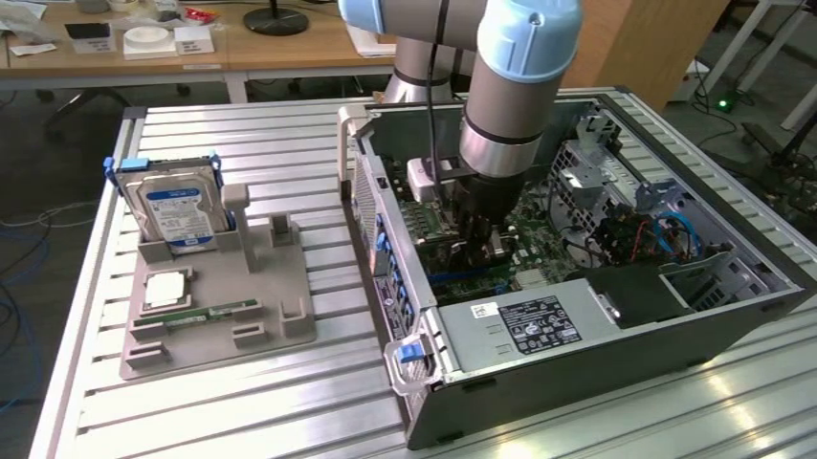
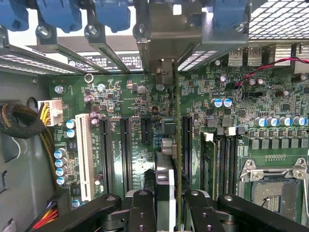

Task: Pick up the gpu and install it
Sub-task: 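Insert the gpu into the slot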

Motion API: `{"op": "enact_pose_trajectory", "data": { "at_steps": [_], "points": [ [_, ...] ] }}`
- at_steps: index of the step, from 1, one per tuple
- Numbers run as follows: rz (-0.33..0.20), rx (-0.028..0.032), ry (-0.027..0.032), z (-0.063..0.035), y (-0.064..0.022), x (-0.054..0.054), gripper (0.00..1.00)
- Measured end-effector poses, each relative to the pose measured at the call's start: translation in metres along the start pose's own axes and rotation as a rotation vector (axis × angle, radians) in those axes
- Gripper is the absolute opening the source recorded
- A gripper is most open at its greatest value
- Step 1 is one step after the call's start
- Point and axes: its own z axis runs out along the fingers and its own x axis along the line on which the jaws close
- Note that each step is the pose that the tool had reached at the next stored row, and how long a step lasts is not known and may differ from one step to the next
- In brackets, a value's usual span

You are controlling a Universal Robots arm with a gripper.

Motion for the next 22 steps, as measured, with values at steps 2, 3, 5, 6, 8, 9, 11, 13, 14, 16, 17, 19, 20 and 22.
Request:
{"op": "enact_pose_trajectory", "data": {
  "at_steps": [2,3,5,6,8,9,11,13,14,16,17,19,20,22],
  "points": [
    [0.0,0.0001,-0.0002,0.0004,0.0,0.0,0.28],
    [0.0,0.0002,-0.0004,0.0008,0.0,0.0,0.28],
    [0.0,0.0001,-0.0001,0.0015,0.0001,0.0,0.28],
    [0.0,0.0,0.0,0.0017,0.0001,0.0001,0.28],
    [0.0,0.0001,-0.0002,0.0024,0.0001,0.0,0.28],
    [0.0,0.0001,-0.0001,0.0029,0.0001,0.0001,0.28],
    [0.0,-0.0003,0.0003,0.0037,0.0002,0.0001,0.28],
    [0.0,0.0,0.0002,0.0049,0.0003,0.0002,0.28],
    [0.0,0.0001,0.0002,0.0054,0.0003,0.0002,0.28],
    [0.0,-0.0001,0.0003,0.0056,0.0003,0.0002,0.28],
    [0.0,0.0,0.0002,0.0057,0.0003,0.0001,0.28],
    [0.0,0.0,0.0,0.0058,0.0003,0.0002,0.28],
    [0.0,0.0,-0.0001,0.0058,0.0003,0.0001,0.28],
    [0.0,0.0,-0.0001,0.0058,0.0003,0.0001,0.28]
  ]
}}
